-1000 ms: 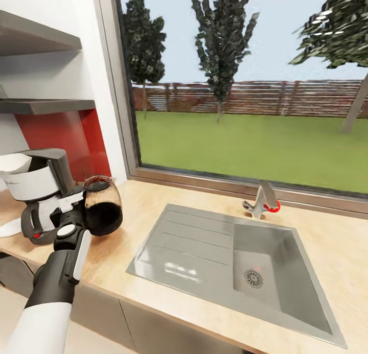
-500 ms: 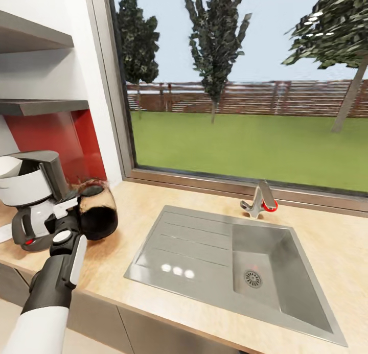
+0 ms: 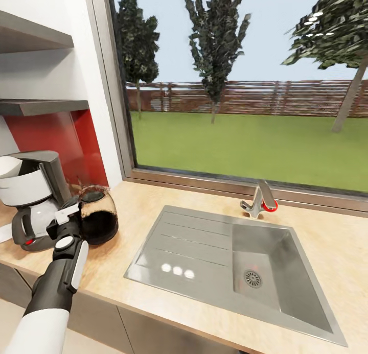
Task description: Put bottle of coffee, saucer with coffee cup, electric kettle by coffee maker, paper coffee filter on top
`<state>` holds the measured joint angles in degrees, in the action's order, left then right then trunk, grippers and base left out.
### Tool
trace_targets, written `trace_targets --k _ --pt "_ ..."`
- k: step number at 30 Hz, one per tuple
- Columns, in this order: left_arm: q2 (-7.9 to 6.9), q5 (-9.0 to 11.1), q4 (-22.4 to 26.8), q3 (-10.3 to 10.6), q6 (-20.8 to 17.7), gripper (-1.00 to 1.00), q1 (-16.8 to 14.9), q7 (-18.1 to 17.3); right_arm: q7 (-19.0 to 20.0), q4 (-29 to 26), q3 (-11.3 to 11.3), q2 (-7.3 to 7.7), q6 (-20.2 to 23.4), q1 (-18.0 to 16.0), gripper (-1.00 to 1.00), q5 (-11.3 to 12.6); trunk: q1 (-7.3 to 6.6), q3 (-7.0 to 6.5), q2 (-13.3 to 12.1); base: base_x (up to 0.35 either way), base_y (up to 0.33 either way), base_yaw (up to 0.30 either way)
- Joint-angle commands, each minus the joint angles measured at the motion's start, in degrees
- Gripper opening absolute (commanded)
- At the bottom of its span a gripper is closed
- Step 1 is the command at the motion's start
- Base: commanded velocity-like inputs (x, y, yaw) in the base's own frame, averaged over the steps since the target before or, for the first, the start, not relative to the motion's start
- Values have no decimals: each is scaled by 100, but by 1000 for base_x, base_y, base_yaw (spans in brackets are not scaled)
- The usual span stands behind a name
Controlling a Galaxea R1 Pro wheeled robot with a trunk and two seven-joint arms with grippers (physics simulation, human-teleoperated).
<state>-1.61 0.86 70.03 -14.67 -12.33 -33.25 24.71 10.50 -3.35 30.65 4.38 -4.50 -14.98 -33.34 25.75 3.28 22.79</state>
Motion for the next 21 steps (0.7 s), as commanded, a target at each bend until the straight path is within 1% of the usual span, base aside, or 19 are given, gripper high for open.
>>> trace_targets --k 1,11,13,14,16,21 --pt "-5 -28 -24 8 -28 -100 -6 18 18 1 53 1 -16 -4 100 -41 3 12 14 0 0 0" --pt "-28 -40 -159 6 -25 -100 -7 13 6 1 54 10 -16 -4 100 -41 3 12 14 0 0 0" --pt "-31 -38 -173 -30 -21 -100 -5 8 5 1 53 10 -16 -4 100 -41 3 12 14 0 0 0" --pt "-34 -31 -178 -93 -17 -100 -6 2 5 1 54 10 -16 -4 100 -41 3 12 14 0 0 0" --pt "-36 -31 -183 -150 -16 -100 -6 0 5 1 52 10 -16 -4 100 -41 3 12 14 0 0 0" --pt "-41 -32 -191 -190 -15 -100 -5 -1 5 1 53 10 -16 -4 100 -41 3 12 14 0 0 0"
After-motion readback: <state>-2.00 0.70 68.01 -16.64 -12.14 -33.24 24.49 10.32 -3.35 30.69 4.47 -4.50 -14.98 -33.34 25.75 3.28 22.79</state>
